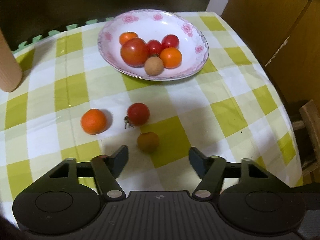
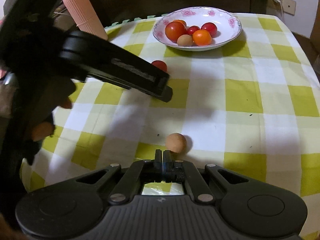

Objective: Organize fruits

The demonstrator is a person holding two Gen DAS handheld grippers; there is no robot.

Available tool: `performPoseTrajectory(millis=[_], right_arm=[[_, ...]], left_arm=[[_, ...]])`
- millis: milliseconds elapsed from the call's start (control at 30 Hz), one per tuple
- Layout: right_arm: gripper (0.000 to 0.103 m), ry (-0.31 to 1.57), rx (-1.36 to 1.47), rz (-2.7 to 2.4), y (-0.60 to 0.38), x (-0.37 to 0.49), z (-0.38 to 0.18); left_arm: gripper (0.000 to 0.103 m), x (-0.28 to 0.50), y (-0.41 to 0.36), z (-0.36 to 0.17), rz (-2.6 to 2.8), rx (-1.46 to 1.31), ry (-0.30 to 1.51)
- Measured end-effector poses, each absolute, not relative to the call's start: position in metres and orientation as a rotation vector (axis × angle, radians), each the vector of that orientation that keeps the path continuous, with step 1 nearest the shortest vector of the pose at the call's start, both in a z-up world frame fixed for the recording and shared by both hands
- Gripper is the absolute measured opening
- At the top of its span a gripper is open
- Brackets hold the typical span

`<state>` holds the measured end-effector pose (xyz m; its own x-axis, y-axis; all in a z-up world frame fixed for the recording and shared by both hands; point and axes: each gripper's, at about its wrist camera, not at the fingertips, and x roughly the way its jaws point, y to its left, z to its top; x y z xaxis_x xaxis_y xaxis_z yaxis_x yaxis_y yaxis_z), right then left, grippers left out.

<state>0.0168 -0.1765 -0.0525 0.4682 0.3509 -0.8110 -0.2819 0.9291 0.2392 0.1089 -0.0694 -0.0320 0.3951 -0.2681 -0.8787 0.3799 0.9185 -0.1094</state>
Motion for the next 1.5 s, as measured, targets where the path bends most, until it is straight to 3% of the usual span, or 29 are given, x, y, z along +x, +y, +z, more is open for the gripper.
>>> performPoseTrajectory(millis=[233, 333, 667, 800, 967, 1267, 1500], right_arm=[[0.003, 0.976, 0.060, 0.414, -0.177, 0.016, -0.053], [0.003, 0.976, 0.056, 0.427, -0.174, 0.018, -0.055], [0.005, 0.957, 0.043, 0.471, -0.165, 0.020, -0.055], [0.012, 0.928, 0.061, 0.452, -0.174, 0.016, -0.048], [0.030, 0.881, 0.042, 0.418, -0.176, 0.017, -0.044], [0.027, 0.918, 0.006, 0.348, -0.160, 0.040, -0.057], [0.026, 0.956, 0.016, 0.322, -0.166, 0.036, -0.058]], left_arm=[[0.043, 0.113, -0.073, -0.039, -0.399, 0.130, 1.074], [0.040, 0.115, -0.070, -0.040, -0.400, 0.111, 1.080], [0.041, 0.115, -0.069, -0.040, -0.411, 0.111, 1.084], [0.042, 0.116, -0.068, -0.040, -0.413, 0.103, 1.088], [0.043, 0.114, -0.071, -0.041, -0.413, 0.113, 1.085], [0.048, 0.115, -0.071, -0.040, -0.419, 0.115, 1.085], [0.041, 0.118, -0.067, -0.039, -0.411, 0.094, 1.095]])
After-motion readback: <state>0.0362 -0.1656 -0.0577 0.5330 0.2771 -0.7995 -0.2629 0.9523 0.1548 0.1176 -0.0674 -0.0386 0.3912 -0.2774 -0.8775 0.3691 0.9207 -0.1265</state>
